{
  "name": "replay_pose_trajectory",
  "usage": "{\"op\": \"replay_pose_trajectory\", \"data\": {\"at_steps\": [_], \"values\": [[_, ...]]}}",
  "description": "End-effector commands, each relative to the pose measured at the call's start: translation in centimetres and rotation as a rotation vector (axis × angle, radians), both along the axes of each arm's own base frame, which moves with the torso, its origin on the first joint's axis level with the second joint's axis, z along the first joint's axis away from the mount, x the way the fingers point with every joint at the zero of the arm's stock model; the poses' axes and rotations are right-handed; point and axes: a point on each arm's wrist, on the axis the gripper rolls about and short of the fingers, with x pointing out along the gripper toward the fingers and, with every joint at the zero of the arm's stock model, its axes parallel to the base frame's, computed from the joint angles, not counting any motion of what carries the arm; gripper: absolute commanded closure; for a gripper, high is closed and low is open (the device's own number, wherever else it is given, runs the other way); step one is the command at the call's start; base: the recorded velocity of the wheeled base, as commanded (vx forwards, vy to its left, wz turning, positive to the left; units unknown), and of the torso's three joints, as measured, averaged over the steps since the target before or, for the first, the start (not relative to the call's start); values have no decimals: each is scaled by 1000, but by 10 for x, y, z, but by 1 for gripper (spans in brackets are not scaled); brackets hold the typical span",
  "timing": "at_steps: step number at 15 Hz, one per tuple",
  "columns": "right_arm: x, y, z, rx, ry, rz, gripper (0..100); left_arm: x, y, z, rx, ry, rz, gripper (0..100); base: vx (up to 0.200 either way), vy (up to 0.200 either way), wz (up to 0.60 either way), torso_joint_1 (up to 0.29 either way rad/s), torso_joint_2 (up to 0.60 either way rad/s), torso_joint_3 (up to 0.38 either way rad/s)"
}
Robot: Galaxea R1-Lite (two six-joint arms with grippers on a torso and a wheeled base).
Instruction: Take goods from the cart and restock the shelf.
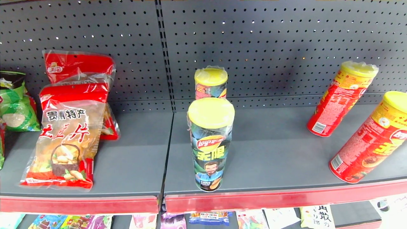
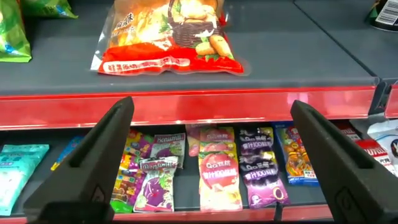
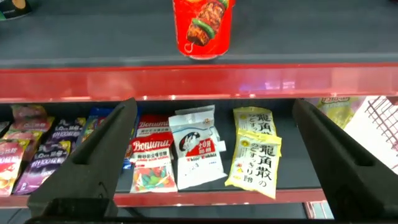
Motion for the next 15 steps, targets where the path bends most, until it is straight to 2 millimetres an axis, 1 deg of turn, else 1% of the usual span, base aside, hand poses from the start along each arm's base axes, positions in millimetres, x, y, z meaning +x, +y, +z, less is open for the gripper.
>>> {"op": "replay_pose_trajectory", "data": {"at_steps": [1, 3, 7, 15], "values": [[0, 0, 0, 0, -2, 1, 0, 0, 0, 0, -1, 1, 0, 0, -200, 0, 0, 12, -2, -2], [0, 0, 0, 0, -2, 1, 0, 0, 0, 0, -1, 1, 0, 0, -200, 0, 0, -5, -5, 12], [0, 0, 0, 0, -2, 1, 0, 0, 0, 0, -1, 1, 2, 0, 0, 0, 0, 0, 0, 0], [0, 0, 0, 1, -2, 1, 0, 0, 0, 0, 1, 1, 2, 0, 0, -200, 0, 7, 4, 1]]}}
